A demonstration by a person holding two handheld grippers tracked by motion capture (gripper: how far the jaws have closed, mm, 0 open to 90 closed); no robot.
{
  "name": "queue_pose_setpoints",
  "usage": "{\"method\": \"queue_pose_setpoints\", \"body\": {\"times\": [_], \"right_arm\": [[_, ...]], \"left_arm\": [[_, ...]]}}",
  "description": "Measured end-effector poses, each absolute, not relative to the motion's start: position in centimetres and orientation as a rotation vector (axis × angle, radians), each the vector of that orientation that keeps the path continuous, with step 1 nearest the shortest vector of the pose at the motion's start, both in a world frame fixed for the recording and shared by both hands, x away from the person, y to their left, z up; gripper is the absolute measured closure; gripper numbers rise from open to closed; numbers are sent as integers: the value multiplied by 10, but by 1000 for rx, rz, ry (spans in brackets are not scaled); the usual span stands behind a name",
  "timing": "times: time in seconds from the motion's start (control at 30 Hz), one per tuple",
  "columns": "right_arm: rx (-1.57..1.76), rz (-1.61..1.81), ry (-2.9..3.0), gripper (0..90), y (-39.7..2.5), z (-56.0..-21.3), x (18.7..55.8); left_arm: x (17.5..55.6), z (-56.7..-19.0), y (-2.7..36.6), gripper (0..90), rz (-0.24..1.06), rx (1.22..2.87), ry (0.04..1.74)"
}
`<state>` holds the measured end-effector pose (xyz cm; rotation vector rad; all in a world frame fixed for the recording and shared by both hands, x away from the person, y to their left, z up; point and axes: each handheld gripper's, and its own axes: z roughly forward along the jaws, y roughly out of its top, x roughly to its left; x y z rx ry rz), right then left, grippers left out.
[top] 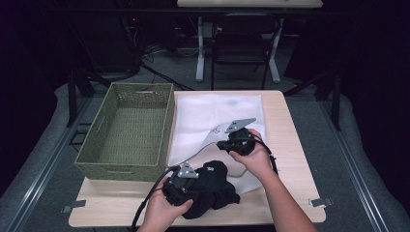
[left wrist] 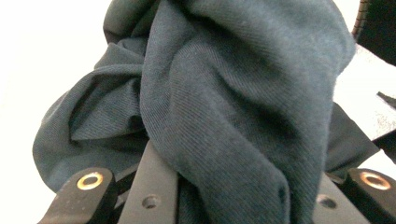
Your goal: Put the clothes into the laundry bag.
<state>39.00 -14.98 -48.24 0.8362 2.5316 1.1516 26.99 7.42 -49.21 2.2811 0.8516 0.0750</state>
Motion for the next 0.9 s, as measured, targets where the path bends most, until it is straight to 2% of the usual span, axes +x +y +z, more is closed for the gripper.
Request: {"method": "queue_pose_setpoints", "body": {"times": [0.53,0.9], "right_arm": [[844,1184,2524,875,-152,-480,389],[836,1186,2523,875,-152,-479,387]], "left_arm": [[311,-496,62,754,28,2256,918],[336,-520,53,751,-19,2235,1002]]}}
